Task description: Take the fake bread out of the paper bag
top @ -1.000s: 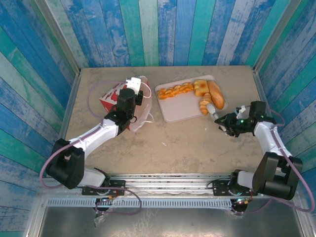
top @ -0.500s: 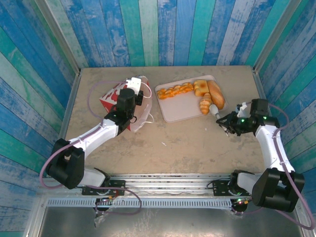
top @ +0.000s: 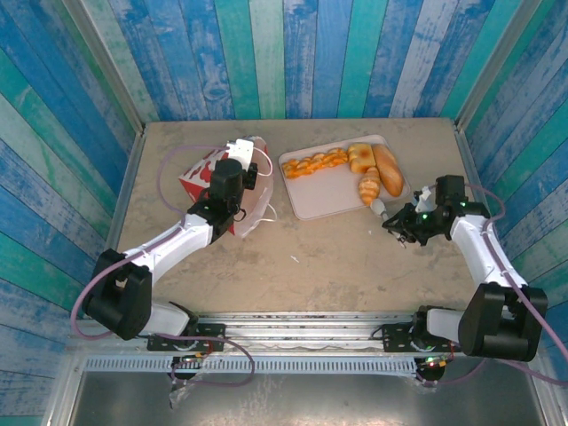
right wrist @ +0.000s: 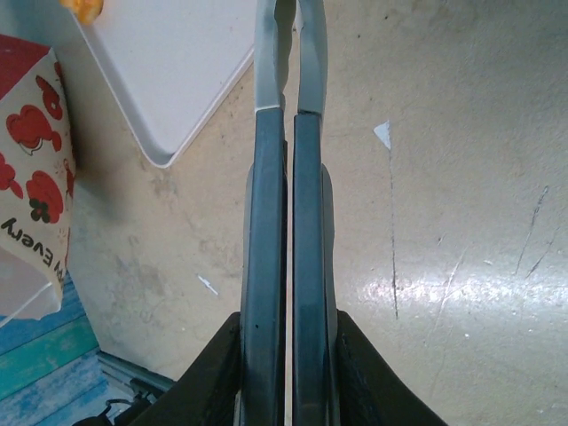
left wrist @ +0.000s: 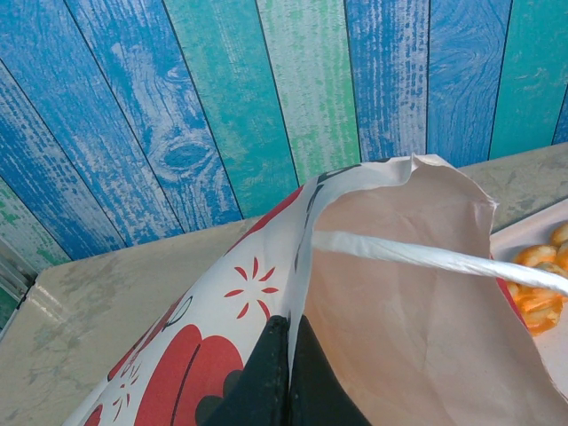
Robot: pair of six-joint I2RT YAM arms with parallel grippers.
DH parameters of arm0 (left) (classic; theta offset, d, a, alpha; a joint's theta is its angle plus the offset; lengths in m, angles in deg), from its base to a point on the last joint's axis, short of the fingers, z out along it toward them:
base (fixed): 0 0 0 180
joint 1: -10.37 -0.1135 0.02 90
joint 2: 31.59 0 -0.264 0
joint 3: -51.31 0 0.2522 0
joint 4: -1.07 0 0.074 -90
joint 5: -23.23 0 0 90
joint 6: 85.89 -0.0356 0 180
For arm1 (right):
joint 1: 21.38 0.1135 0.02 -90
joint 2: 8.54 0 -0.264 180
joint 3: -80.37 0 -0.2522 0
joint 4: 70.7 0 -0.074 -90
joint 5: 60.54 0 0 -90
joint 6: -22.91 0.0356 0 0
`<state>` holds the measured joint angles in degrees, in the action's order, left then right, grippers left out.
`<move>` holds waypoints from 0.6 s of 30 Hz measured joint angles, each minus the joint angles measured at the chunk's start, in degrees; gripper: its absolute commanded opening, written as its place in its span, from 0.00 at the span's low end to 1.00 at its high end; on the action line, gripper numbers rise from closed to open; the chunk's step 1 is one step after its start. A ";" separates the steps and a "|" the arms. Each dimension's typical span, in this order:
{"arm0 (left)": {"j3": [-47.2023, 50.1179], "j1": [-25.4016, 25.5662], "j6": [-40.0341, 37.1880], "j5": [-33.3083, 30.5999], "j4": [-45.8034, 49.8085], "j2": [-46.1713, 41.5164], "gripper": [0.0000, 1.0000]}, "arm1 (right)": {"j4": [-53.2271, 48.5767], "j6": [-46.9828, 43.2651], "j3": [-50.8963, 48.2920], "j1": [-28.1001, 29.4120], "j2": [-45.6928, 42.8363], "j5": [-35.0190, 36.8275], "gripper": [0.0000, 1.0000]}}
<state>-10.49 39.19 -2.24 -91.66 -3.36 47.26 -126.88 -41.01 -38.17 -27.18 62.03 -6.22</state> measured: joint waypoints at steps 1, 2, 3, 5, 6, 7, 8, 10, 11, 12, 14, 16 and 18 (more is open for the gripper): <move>0.02 0.00 -0.02 0.00 0.00 0.00 0.00 | 0.39 0.04 0.00 0.00 0.22 0.11 0.22; 0.02 0.00 -0.02 0.00 0.00 0.00 0.00 | 0.74 0.11 0.00 0.00 0.42 0.13 0.22; 0.00 0.00 0.00 0.00 0.00 0.00 0.00 | 1.31 0.28 0.00 0.00 0.66 0.13 0.22; 0.02 0.00 -0.02 0.00 0.00 0.00 0.00 | 2.69 0.79 0.00 0.00 1.16 0.13 0.23; 0.02 0.00 -0.02 0.00 0.00 0.00 0.00 | 3.30 1.01 0.00 0.00 1.42 0.13 0.23; 0.02 0.00 -0.02 0.00 0.00 0.00 0.00 | 3.78 1.18 0.00 0.00 1.70 0.13 0.23; 0.00 0.00 -0.02 -0.02 0.00 0.00 0.00 | 4.09 1.33 0.00 0.00 1.86 0.13 0.23; 0.00 0.00 -0.04 -0.02 0.00 0.00 0.00 | 4.44 1.55 -0.02 0.00 2.03 0.11 0.23; 0.02 0.00 -0.04 0.00 0.00 0.00 0.00 | 4.44 1.57 -0.02 0.00 2.01 0.11 0.23; 0.02 0.00 -0.04 0.00 0.00 0.00 0.00 | 4.44 1.57 -0.02 0.00 1.92 0.11 0.23; 0.13 0.00 -0.04 0.17 -0.04 -0.04 0.00 | 4.33 1.60 -0.02 0.00 1.49 0.11 0.23; 0.42 0.00 -0.07 0.59 -0.22 -0.07 0.00 | 4.24 1.64 -0.02 0.00 0.28 0.07 0.23; 0.79 0.00 -0.28 1.25 -0.48 -0.11 0.00 | 3.80 1.77 -0.02 0.00 -1.73 -0.20 0.23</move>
<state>-9.70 39.19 -2.52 -90.41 -3.84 47.15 -123.07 -39.24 -38.19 -27.18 60.30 -6.42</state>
